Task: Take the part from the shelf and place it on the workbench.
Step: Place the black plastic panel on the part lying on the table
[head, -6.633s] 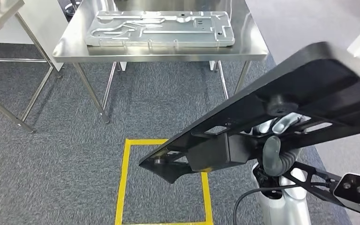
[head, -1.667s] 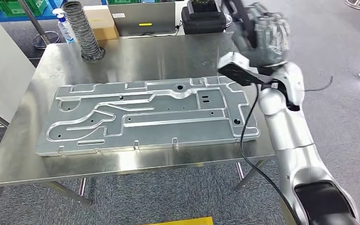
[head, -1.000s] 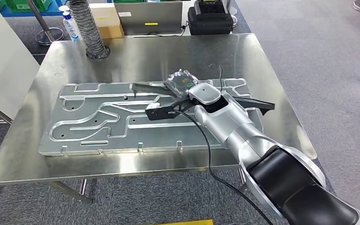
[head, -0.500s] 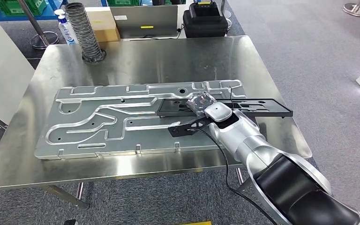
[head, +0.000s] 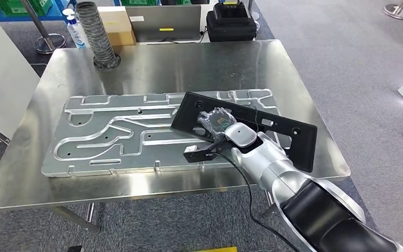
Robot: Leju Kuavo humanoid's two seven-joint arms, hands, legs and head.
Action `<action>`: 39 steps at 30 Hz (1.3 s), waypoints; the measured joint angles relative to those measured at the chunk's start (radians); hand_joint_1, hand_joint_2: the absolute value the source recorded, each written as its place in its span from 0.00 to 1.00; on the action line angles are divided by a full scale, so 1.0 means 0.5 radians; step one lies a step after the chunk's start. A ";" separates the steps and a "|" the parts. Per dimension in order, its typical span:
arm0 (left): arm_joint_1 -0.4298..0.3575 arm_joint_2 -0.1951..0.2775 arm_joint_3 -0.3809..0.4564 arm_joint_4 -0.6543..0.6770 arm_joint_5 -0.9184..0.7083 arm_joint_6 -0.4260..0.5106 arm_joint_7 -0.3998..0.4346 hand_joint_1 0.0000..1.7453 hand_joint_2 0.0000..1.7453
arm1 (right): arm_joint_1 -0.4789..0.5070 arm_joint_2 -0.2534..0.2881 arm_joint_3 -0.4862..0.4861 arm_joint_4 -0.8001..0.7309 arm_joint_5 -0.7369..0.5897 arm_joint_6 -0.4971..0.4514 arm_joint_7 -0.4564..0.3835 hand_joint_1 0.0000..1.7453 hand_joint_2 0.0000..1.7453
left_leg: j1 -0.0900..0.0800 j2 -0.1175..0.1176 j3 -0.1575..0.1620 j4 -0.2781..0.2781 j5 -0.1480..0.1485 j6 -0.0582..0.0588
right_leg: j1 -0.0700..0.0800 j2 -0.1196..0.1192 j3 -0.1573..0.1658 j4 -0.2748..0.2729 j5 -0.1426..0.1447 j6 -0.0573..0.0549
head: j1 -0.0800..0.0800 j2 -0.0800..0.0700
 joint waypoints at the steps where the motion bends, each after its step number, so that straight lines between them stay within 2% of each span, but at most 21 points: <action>1: 0.002 0.000 -0.001 0.000 0.001 0.002 0.000 0.00 0.00 | 0.002 0.005 -0.004 -0.003 -0.014 -0.044 -0.017 0.00 0.00 | 0.000 0.000 0.002 -0.005 0.002 -0.012 | -0.002 0.001 0.001 -0.009 0.006 -0.007 | 0.000 0.000; 3: 0.008 -0.002 -0.003 0.000 0.002 0.004 0.001 0.00 0.00 | 0.007 0.017 -0.024 -0.020 -0.049 -0.152 -0.057 0.00 0.00 | -0.001 0.000 -0.011 0.030 -0.028 -0.030 | -0.013 -0.002 0.015 -0.039 0.025 -0.025 | 0.000 0.000; 4: 0.011 -0.002 -0.003 0.000 0.003 0.005 0.001 0.00 0.00 | 0.009 0.025 -0.039 -0.034 -0.068 -0.221 -0.081 0.00 0.00 | -0.002 0.000 -0.041 0.101 -0.074 -0.037 | -0.020 -0.004 0.022 -0.053 0.033 -0.033 | 0.000 0.000; 6: 0.018 -0.001 -0.004 0.000 0.005 0.005 0.000 0.00 0.00 | 0.017 0.041 -0.072 -0.066 -0.096 -0.355 -0.127 0.00 0.00 | 0.002 0.000 -0.155 0.353 -0.205 -0.048 | -0.023 -0.006 0.027 -0.061 0.037 -0.043 | 0.000 0.000; 8: 0.026 0.000 -0.004 0.000 0.005 0.005 -0.001 0.00 0.00 | 0.039 0.046 -0.109 -0.116 -0.117 -0.458 -0.174 0.00 0.00 | 0.003 0.000 -0.252 0.553 -0.266 -0.058 | -0.021 -0.006 0.028 -0.057 0.033 -0.044 | 0.000 0.000; 9: 0.029 0.001 -0.005 0.000 0.006 0.004 -0.002 0.00 0.00 | 0.053 0.046 -0.130 -0.150 -0.126 -0.492 -0.197 0.00 0.00 | 0.005 0.000 -0.254 0.551 -0.241 -0.062 | -0.021 -0.006 0.028 -0.053 0.029 -0.043 | 0.000 0.000; 10: 0.032 0.001 -0.006 0.000 0.006 0.004 -0.004 0.00 0.00 | 0.066 0.045 -0.153 -0.195 -0.134 -0.519 -0.220 0.00 0.00 | 0.007 0.001 -0.215 0.464 -0.181 -0.063 | -0.023 -0.005 0.029 -0.046 0.023 -0.038 | 0.000 0.000; 11: 0.033 0.001 -0.008 0.000 0.008 0.004 -0.006 0.00 0.00 | 0.079 0.044 -0.177 -0.246 -0.140 -0.536 -0.241 0.00 0.00 | 0.010 0.001 -0.147 0.322 -0.105 -0.064 | -0.024 -0.004 0.029 -0.034 0.014 -0.032 | 0.000 0.000; 13: 0.029 0.001 -0.014 0.000 0.015 0.002 -0.013 0.00 0.00 | 0.104 0.029 -0.225 -0.368 -0.153 -0.560 -0.279 0.00 0.00 | 0.008 0.000 -0.028 0.083 -0.019 -0.051 | -0.019 -0.001 0.021 -0.005 -0.007 -0.013 | 0.000 0.000; 14: 0.028 0.001 -0.017 0.000 0.020 0.000 -0.017 0.00 0.00 | 0.124 0.014 -0.247 -0.435 -0.162 -0.575 -0.297 0.00 0.00 | 0.006 -0.002 -0.003 0.031 -0.009 -0.039 | -0.015 0.000 0.016 0.005 -0.014 -0.003 | 0.000 0.000; 18: 0.038 -0.001 -0.021 0.000 0.048 -0.009 -0.039 0.00 0.00 | 0.249 -0.105 -0.343 -0.771 -0.261 -0.655 -0.371 0.00 0.00 | 0.005 -0.010 -0.002 0.013 -0.007 0.015 | -0.018 -0.002 0.003 0.035 -0.041 0.039 | 0.000 0.000; 20: 0.044 -0.002 -0.021 0.000 0.072 -0.018 -0.066 0.00 0.00 | 0.340 -0.202 -0.420 -0.991 -0.342 -0.707 -0.397 0.00 0.00 | 0.009 -0.010 0.000 0.006 -0.004 0.036 | -0.025 -0.002 -0.074 0.205 -0.143 0.063 | 0.000 0.000; 22: 0.058 -0.001 -0.020 0.000 0.103 -0.033 -0.101 0.00 0.00 | 0.472 -0.308 -0.520 -1.232 -0.398 -0.765 -0.410 0.00 0.00 | 0.007 -0.012 -0.001 0.005 -0.006 0.048 | -0.030 -0.002 -0.210 0.484 -0.266 0.081 | 0.000 0.000; 24: 0.080 -0.001 -0.011 0.000 0.143 -0.049 -0.137 0.00 0.00 | 0.636 -0.410 -0.644 -1.483 -0.413 -0.825 -0.414 0.00 0.00 | 0.004 -0.017 0.000 0.006 -0.009 0.052 | -0.031 -0.002 -0.274 0.596 -0.274 0.082 | 0.000 0.000; 25: 0.092 -0.001 -0.001 0.000 0.167 -0.058 -0.154 0.00 0.00 | 0.722 -0.460 -0.719 -1.622 -0.410 -0.860 -0.413 0.00 0.00 | 0.001 -0.020 0.001 0.006 -0.010 0.054 | -0.028 -0.002 -0.246 0.526 -0.222 0.074 | 0.000 0.000; 27: 0.114 -0.003 0.024 0.000 0.213 -0.074 -0.183 0.00 0.00 | 0.901 -0.558 -0.899 -1.919 -0.414 -0.939 -0.407 0.00 0.00 | -0.007 -0.024 0.007 0.006 -0.013 0.054 | -0.014 -0.008 -0.106 0.228 -0.084 0.039 | 0.000 0.000; 29: 0.132 -0.009 0.055 0.001 0.253 -0.083 -0.201 0.00 0.00 | 1.099 -0.649 -1.118 -2.193 -0.468 -1.016 -0.420 0.00 0.00 | -0.014 -0.033 0.011 0.005 -0.019 0.047 | 0.003 -0.023 -0.003 0.015 -0.015 0.009 | 0.000 0.000; 32: 0.166 -0.013 0.099 0.001 0.282 -0.087 -0.212 0.00 0.00 | 1.448 -0.764 -1.531 -2.538 -0.700 -1.057 -0.577 0.00 0.00 | -0.014 -0.037 0.017 0.002 -0.030 0.025 | 0.005 -0.036 0.026 -0.033 -0.007 -0.005 | 0.000 0.000; 34: 0.183 -0.013 0.120 0.001 0.284 -0.086 -0.213 0.00 0.00 | 1.661 -0.782 -1.814 -2.718 -0.862 -1.037 -0.729 0.00 0.00 | -0.017 -0.024 0.003 0.062 -0.086 0.007 | -0.011 -0.040 0.048 -0.066 0.006 -0.016 | 0.000 0.000; 37: 0.186 -0.015 0.133 0.001 0.273 -0.095 -0.220 0.00 0.00 | 1.951 -0.750 -2.159 -2.907 -1.010 -1.004 -0.894 0.00 0.00 | -0.010 -0.010 -0.132 0.408 -0.290 -0.014 | -0.018 -0.043 0.064 -0.079 0.005 -0.026 | 0.000 0.000; 39: 0.191 -0.016 0.134 0.001 0.259 -0.108 -0.231 0.00 0.00 | 2.137 -0.690 -2.341 -3.001 -1.087 -0.978 -0.971 0.00 0.00 | -0.006 -0.007 -0.192 0.564 -0.342 -0.026 | -0.020 -0.042 0.065 -0.074 -0.001 -0.025 | 0.000 0.000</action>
